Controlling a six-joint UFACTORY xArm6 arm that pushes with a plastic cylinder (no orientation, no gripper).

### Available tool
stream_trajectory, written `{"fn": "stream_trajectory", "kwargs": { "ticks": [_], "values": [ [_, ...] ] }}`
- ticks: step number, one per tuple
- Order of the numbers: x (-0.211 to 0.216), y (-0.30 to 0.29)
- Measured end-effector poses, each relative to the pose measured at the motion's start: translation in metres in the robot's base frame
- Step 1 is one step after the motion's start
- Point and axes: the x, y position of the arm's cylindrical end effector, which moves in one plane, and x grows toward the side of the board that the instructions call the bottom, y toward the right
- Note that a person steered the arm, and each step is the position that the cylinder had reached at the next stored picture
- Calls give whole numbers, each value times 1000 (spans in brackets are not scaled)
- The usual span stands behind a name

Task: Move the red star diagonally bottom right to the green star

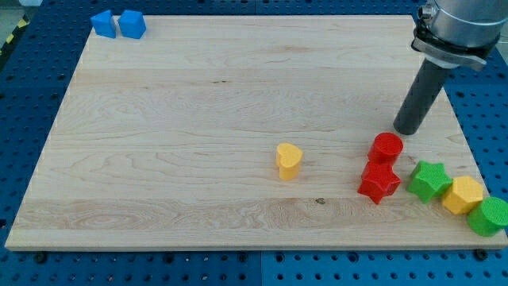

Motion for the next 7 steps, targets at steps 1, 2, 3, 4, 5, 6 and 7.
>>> {"fn": "stream_trajectory", "kwargs": {
  "ticks": [1,2,3,4,5,6,7],
  "values": [
    [-2,-3],
    [-47,-15],
    [-84,-36],
    [-90,-52],
    [-86,-59],
    [-65,-60],
    [-31,-60]
  ]
}}
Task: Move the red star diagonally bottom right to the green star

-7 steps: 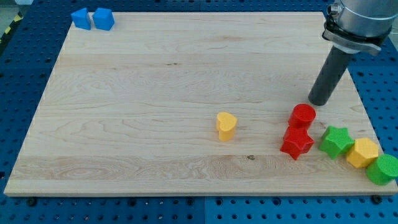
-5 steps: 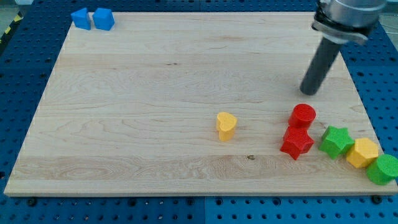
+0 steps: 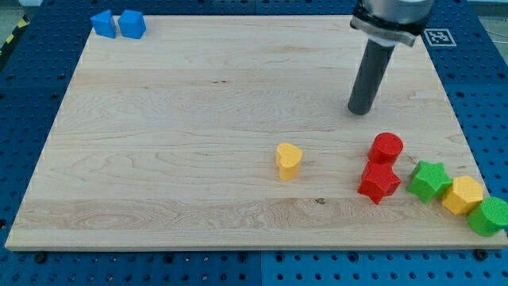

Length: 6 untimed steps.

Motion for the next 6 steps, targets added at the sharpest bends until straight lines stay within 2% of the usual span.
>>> {"fn": "stream_trajectory", "kwargs": {
  "ticks": [4,6],
  "values": [
    [129,0],
    [146,-4]
  ]
}}
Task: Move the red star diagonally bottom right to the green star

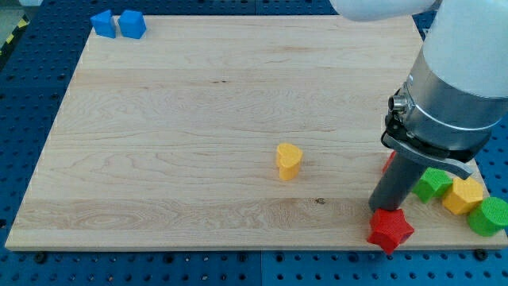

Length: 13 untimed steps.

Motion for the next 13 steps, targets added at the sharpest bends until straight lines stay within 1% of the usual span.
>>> {"fn": "stream_trajectory", "kwargs": {
  "ticks": [2,3,4,7,13],
  "values": [
    [-27,-63],
    [-11,-77],
    [39,-75],
    [36,-19],
    [36,41]
  ]
}}
